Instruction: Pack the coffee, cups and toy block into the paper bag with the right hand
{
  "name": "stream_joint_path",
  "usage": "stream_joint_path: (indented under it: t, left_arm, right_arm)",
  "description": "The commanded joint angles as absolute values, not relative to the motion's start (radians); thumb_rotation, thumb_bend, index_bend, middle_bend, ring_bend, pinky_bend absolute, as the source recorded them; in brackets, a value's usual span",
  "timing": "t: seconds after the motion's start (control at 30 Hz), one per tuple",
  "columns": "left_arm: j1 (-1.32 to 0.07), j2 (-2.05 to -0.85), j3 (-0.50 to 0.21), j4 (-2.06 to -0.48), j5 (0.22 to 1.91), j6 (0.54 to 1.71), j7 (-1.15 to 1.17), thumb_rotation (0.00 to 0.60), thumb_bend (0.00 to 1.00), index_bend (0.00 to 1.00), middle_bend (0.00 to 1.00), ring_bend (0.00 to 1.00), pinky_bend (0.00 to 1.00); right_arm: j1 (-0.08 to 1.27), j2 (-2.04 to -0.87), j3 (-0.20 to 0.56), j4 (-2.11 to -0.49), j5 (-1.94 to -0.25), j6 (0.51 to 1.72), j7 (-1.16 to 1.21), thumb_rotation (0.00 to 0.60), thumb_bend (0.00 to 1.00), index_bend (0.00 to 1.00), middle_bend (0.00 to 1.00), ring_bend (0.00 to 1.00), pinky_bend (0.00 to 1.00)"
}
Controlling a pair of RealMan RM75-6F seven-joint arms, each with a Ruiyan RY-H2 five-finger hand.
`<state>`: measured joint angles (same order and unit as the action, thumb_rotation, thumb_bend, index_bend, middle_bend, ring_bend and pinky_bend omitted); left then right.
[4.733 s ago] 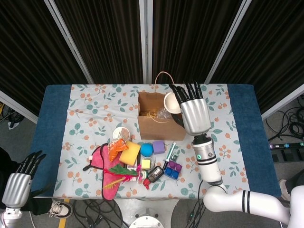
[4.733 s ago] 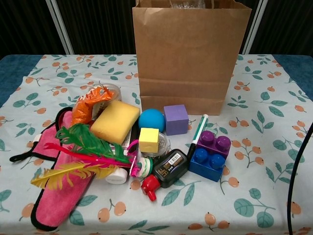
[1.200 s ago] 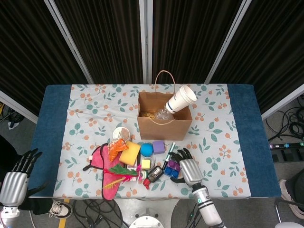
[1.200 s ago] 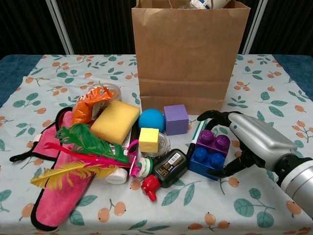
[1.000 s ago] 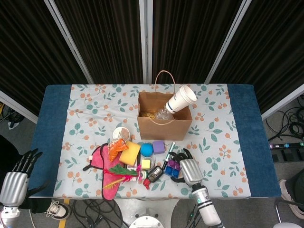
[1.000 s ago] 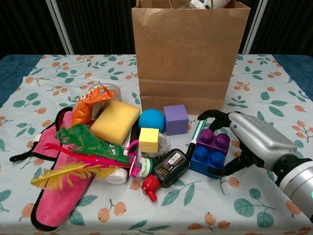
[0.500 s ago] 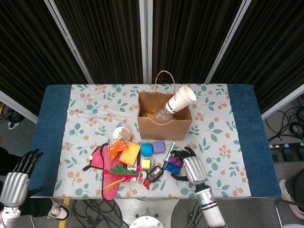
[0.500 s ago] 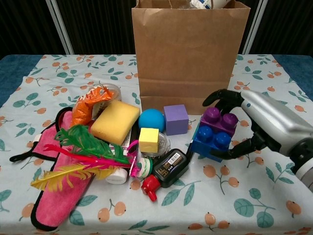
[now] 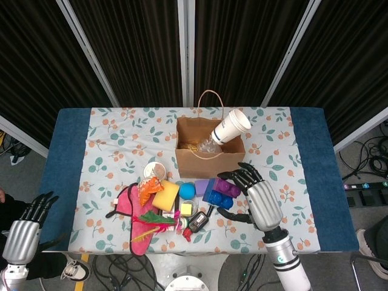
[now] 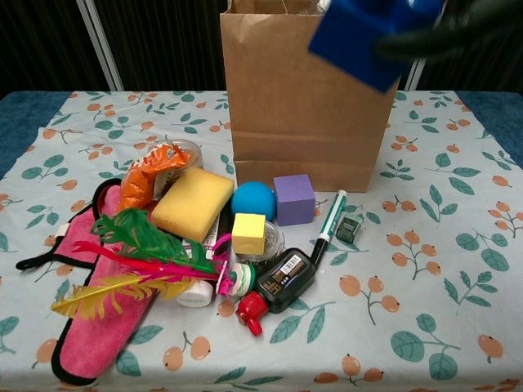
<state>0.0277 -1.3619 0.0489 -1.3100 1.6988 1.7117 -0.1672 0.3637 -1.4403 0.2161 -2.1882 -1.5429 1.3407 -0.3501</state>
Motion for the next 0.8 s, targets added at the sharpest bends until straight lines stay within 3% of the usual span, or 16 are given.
stream_joint_path:
  t: [0.03, 0.17, 0.47, 0.8]
  left_arm:
    - [0.027, -1.362, 0.050, -1.309, 1.699, 1.711, -0.166, 0.600, 0.16, 0.18, 0.19, 0.12, 0.23]
    - [0.028, -1.362, 0.051, -1.308, 1.701, 1.712, -0.166, 0.600, 0.16, 0.18, 0.19, 0.12, 0.23]
    - [0.028, -1.362, 0.052, -1.308, 1.701, 1.712, -0.169, 0.600, 0.16, 0.18, 0.19, 0.12, 0.23]
    - [0.029, -1.359, 0.051, -1.308, 1.695, 1.711, -0.185, 0.600, 0.16, 0.18, 0.19, 0.12, 0.23]
  right_arm:
    - [0.419, -1.392, 0.301, -2.275, -1.518, 1.314, -0.383, 0.600, 0.13, 0.30, 0.45, 0.31, 0.19]
    - [0.472, -1.414, 0.371, -2.272, -1.491, 1.312, -0.435, 0.600, 0.13, 0.30, 0.45, 0.31, 0.19]
    - [0.664, -1.565, 0.539, -2.035, -1.405, 1.328, -0.655, 0.600, 0.13, 0.30, 0.45, 0.31, 0.19]
    - [0.807, -1.681, 0.577, -1.791, -1.342, 1.337, -0.722, 0.600, 0.14, 0.31, 0.45, 0.31, 0.19]
